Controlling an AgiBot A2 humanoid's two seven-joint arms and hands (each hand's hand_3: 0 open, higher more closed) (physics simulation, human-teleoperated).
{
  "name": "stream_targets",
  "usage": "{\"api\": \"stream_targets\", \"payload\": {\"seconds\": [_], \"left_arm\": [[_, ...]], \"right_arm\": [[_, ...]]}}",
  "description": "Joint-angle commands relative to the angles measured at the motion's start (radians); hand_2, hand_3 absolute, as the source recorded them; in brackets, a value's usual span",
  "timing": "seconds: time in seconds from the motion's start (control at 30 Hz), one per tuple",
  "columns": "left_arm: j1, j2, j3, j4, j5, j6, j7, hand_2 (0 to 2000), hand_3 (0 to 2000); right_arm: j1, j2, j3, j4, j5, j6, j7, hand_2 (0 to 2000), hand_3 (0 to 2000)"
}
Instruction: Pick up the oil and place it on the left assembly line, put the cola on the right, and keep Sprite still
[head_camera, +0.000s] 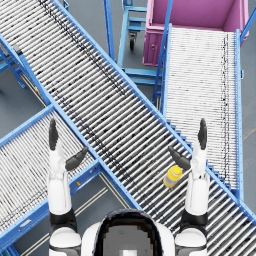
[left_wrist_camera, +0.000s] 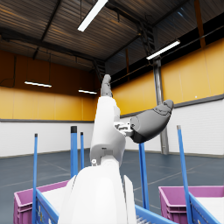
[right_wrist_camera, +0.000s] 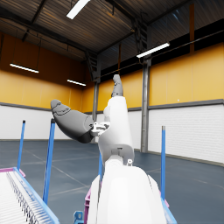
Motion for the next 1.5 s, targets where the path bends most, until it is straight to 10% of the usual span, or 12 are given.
{"api": "stream_targets", "payload": {"seconds": [0.03,1.5], "left_arm": [[0.008,-0.001,-0.010,-0.001,0.000,0.000,0.000,0,0],[-0.071,0.040,0.026,-0.016,0.000,0.000,0.000,0,0]], "right_arm": [[0.007,0.000,0.007,0.005,0.000,0.000,0.000,0,0],[-0.312,-0.016,0.169,0.073,0.000,0.000,0.000,0,0]]}}
